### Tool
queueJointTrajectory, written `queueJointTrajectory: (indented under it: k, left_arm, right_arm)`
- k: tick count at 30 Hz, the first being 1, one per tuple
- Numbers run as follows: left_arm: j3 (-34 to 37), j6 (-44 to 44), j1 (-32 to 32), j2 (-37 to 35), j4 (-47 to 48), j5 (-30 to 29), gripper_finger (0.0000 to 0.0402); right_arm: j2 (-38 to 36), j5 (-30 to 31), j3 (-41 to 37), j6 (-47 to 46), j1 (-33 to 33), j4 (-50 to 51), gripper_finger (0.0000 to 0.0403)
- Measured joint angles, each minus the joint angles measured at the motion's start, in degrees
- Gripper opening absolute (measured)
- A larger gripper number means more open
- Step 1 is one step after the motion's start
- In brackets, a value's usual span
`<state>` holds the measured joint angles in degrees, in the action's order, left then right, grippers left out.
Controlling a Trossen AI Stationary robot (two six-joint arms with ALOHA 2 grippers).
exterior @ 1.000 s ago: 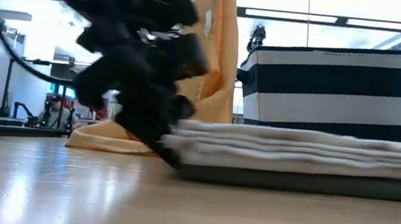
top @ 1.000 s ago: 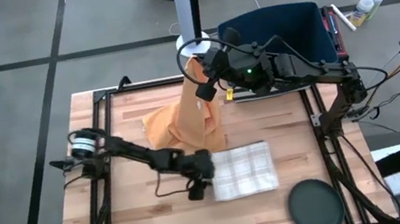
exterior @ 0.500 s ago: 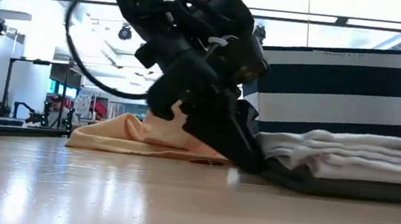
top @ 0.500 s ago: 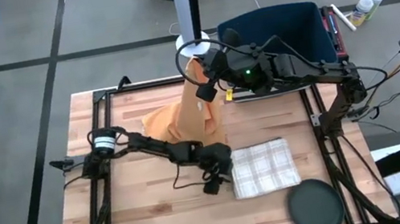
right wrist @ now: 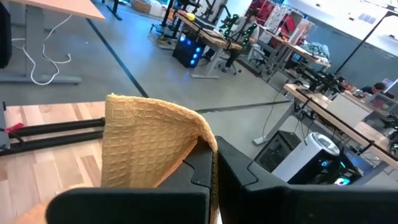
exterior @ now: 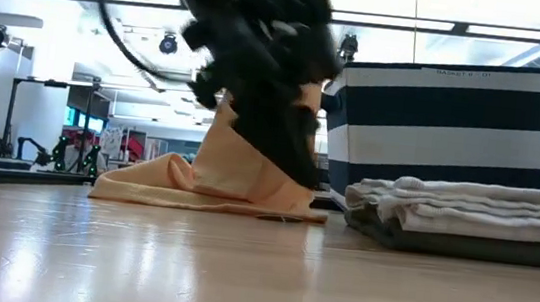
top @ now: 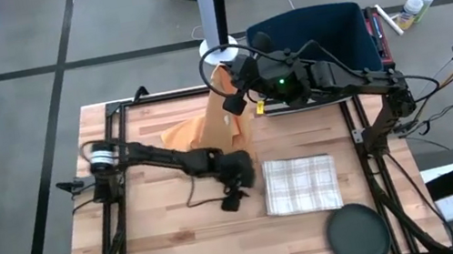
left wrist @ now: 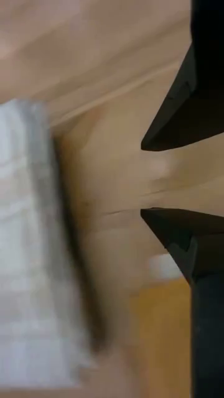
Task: Fold kitchen towel into neat rectangle
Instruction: Fold the orange towel
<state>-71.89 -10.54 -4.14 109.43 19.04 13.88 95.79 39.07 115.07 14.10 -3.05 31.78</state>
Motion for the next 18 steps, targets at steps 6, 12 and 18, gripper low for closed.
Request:
queueJointTrajectory:
  k: [6,12,18]
  left_arm:
    - [16.6,2.9,-5.6,-19.4,-2.2,-20.6,0.0152]
    - [35.2,-0.5,-6.0,-27.2,-25.1,-37.5,0.0152]
    - [46.5,-16.6,-5.0,-22.3,-49.9,-43.2,0.0155]
  right_arm:
    - [0.0,0.1,0.0,0.8,-0.4,2.3,0.0]
    - [0.0,0.0,-0.7,0.8,-1.2,2.3,0.0]
    - [0.0,0.0,-0.7,0.0,-1.9,2.3,0.0]
